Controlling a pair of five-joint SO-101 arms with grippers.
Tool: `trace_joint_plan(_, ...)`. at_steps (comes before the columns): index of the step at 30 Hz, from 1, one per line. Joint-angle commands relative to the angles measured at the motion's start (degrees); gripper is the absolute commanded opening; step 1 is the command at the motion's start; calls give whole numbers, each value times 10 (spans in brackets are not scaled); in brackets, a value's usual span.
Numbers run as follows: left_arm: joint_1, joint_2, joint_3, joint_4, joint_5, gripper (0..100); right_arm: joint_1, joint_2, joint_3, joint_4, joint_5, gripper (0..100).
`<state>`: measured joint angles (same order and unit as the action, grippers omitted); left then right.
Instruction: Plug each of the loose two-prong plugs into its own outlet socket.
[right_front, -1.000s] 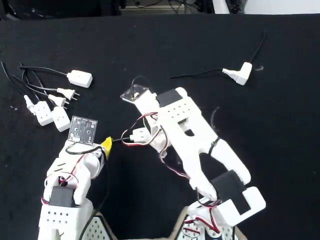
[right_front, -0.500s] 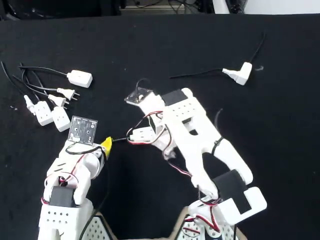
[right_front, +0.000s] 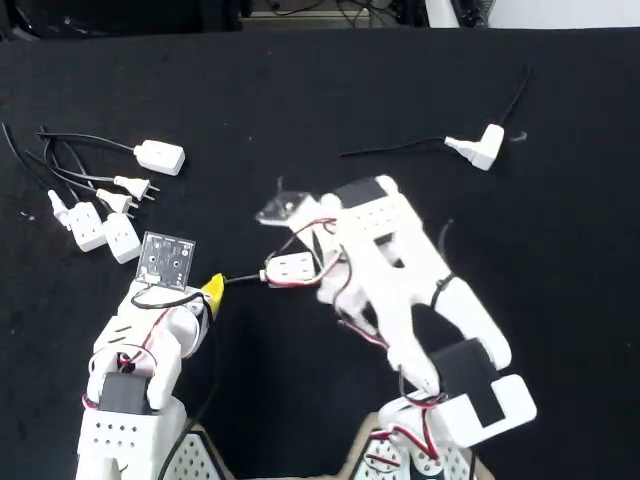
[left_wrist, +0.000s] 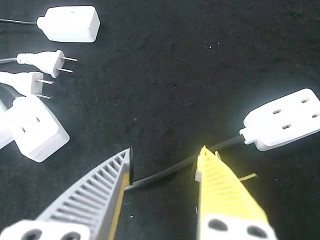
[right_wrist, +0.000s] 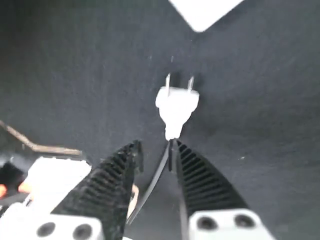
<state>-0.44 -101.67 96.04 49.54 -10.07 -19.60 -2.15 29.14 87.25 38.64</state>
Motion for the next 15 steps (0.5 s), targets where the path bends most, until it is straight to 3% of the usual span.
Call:
trace_joint_plan(1, 0, -5, 10, -10, -4, 220, 32, -45, 78, -71, 23, 98)
trace_joint_plan(6, 0, -5, 10, -11, -5, 220, 35, -109, 190, -167, 25, 103)
trace_joint_plan(15, 0, -5, 10, -11, -5, 220, 54, -86, 168, -177, 25, 102)
